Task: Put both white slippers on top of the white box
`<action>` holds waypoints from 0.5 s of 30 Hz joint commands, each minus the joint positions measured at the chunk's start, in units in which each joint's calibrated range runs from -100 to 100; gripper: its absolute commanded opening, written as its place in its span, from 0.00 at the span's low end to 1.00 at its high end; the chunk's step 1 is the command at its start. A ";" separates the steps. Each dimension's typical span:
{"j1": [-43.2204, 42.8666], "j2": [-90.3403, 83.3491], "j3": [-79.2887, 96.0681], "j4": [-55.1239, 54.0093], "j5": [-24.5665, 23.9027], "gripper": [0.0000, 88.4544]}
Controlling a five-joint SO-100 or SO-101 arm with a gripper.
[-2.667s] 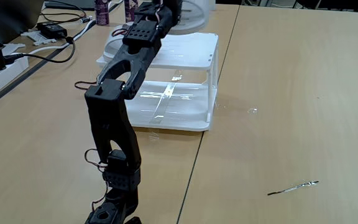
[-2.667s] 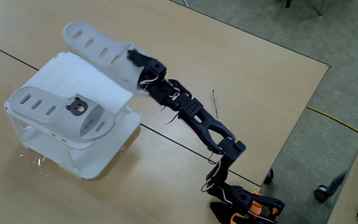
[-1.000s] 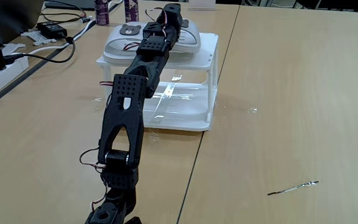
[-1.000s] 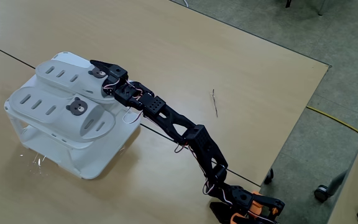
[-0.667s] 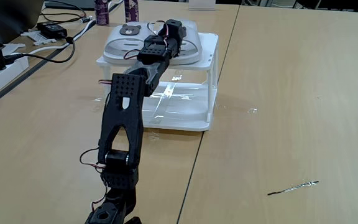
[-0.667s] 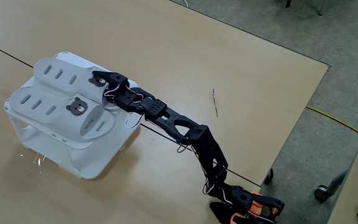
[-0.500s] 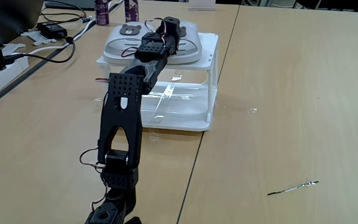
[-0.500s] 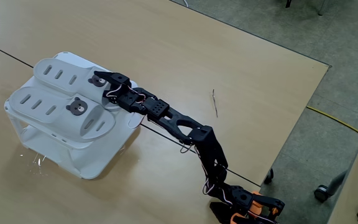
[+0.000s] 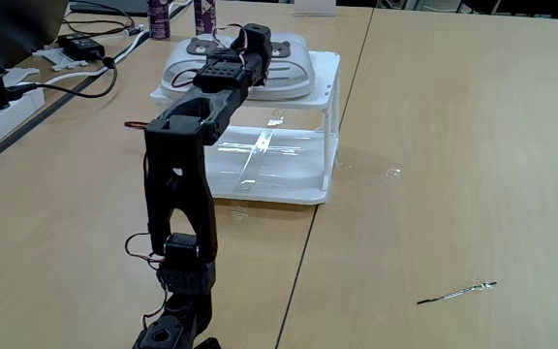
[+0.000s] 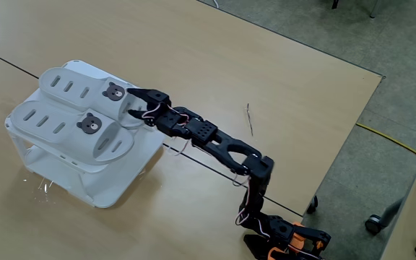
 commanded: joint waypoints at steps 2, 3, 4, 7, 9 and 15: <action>0.18 -14.34 2.51 -0.75 0.42 0.27; 0.10 -15.18 2.33 -1.61 0.42 0.19; 0.02 -15.44 2.33 -4.89 0.42 0.09; 0.51 -13.92 4.86 -24.90 0.42 0.01; 0.59 -12.41 6.66 -42.33 0.42 0.01; 0.59 -12.49 9.82 -88.84 0.42 0.01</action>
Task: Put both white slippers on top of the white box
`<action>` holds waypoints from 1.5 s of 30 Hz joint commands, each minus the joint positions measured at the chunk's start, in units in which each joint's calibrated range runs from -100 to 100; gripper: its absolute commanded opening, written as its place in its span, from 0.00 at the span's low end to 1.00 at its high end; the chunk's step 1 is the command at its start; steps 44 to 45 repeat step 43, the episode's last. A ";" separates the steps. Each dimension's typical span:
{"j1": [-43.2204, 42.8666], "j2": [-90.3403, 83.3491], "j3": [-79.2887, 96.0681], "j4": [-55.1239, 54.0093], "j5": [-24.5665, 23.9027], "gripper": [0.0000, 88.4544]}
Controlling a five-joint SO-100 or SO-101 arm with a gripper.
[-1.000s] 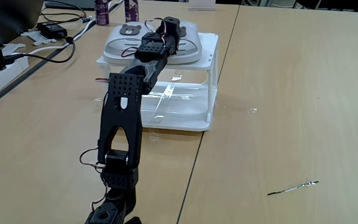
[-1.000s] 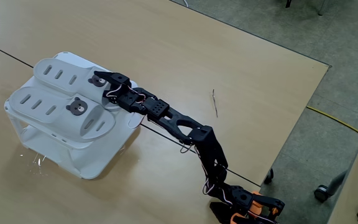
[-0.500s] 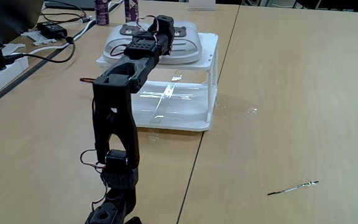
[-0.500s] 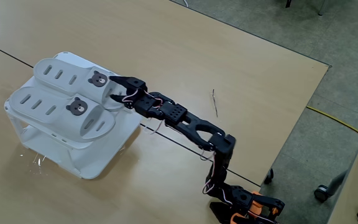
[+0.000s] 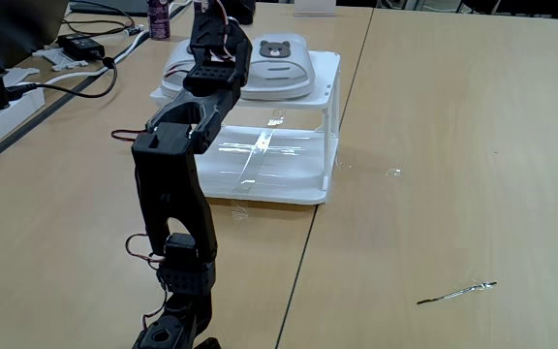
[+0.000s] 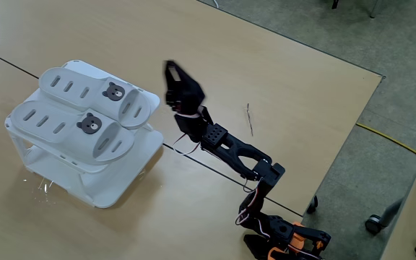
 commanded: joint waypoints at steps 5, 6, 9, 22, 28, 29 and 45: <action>0.59 -13.87 21.04 -38.18 0.42 0.01; 0.43 -19.08 28.17 -38.18 0.42 0.01; -2.37 -38.44 54.06 -37.92 0.42 0.01; -9.85 -78.49 84.01 -41.54 0.42 0.01; -9.69 -87.41 83.74 -41.63 0.42 0.01; -9.60 -87.32 83.74 -41.63 0.42 0.01; -9.60 -87.15 83.74 -41.54 0.42 0.01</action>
